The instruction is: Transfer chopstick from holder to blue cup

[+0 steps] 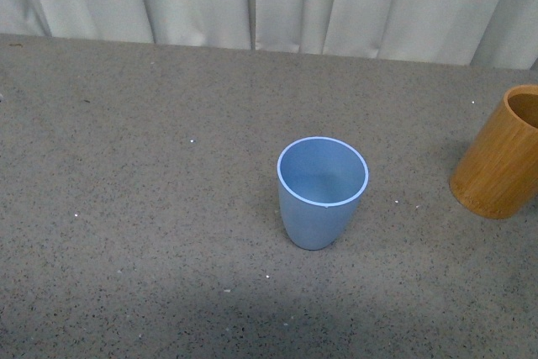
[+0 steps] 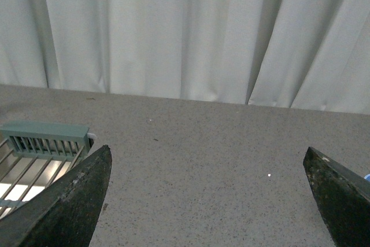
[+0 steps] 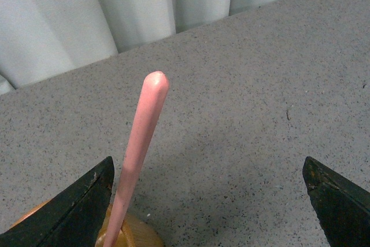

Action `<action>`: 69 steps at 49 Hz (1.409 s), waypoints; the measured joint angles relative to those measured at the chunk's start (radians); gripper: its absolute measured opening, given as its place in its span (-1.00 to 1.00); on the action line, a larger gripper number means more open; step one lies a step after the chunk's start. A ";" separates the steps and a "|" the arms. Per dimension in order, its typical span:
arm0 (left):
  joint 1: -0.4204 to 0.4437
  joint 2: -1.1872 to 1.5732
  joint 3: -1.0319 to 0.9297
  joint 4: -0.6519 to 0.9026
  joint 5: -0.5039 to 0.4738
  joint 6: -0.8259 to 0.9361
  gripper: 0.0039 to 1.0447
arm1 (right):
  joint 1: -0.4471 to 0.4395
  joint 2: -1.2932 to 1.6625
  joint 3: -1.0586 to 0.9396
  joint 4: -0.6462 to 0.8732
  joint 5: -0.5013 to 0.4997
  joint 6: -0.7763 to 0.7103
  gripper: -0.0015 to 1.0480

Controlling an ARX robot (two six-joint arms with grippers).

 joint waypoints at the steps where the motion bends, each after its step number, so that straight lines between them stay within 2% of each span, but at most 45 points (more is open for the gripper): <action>1: 0.000 0.000 0.000 0.000 0.000 0.000 0.88 | 0.001 0.000 0.000 -0.001 0.001 0.000 0.81; 5: 0.000 0.000 0.000 0.000 0.000 0.000 0.88 | 0.004 0.000 0.003 -0.004 0.006 0.004 0.80; 14: 0.000 0.000 0.000 0.000 0.000 0.000 0.88 | 0.011 0.000 0.011 -0.006 0.013 0.005 0.34; 24: 0.000 0.000 0.000 0.000 0.000 0.000 0.88 | 0.019 0.002 0.013 -0.007 0.013 0.006 -0.34; 28: 0.000 0.000 0.000 0.000 0.000 0.000 0.88 | 0.019 0.009 0.016 -0.002 0.011 0.010 -0.67; 33: 0.000 0.000 0.000 0.000 0.000 0.000 0.88 | 0.021 0.012 0.034 0.008 -0.001 0.033 -0.92; 69: 0.000 0.000 0.000 0.000 0.000 0.000 0.88 | 0.018 -0.034 -0.002 0.002 -0.028 0.042 -0.94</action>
